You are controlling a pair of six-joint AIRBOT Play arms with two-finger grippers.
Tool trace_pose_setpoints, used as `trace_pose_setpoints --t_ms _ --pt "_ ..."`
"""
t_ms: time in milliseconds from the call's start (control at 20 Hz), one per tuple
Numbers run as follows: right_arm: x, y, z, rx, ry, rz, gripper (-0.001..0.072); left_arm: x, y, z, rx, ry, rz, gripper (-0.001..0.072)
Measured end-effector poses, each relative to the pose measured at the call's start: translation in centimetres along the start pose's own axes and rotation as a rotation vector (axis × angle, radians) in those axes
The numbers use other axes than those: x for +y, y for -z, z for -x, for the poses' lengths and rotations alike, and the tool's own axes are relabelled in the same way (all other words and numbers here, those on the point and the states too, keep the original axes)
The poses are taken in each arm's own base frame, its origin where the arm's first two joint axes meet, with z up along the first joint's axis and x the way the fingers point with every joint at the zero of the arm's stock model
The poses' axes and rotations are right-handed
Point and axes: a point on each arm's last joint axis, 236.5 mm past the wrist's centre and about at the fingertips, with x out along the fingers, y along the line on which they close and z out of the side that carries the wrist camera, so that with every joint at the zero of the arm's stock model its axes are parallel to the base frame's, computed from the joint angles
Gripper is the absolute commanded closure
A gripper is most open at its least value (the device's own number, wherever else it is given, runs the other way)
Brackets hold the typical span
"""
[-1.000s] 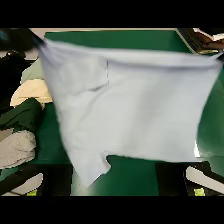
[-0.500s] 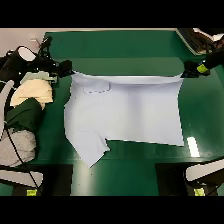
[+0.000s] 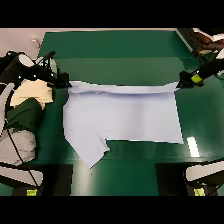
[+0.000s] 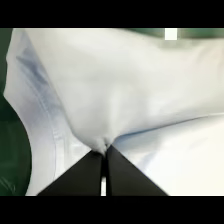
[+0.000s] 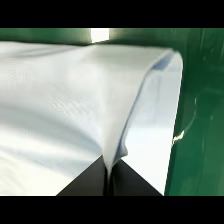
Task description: Fold the shirts.
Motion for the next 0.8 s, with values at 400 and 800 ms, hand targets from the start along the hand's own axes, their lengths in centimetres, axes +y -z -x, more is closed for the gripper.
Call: trace_pose_setpoints --t_ms 400,800 --pt "0.2 3.8 -2.9 0.075 -0.061 -0.084 0.0396 1.4 3.4 -1.3 0.068 -0.01 0.051 0.011" --pt "2.4 5.7 5.7 -0.072 -0.045 0.002 0.0395 2.5 14.5 5.0 0.171 -0.185 0.091 0.0109"
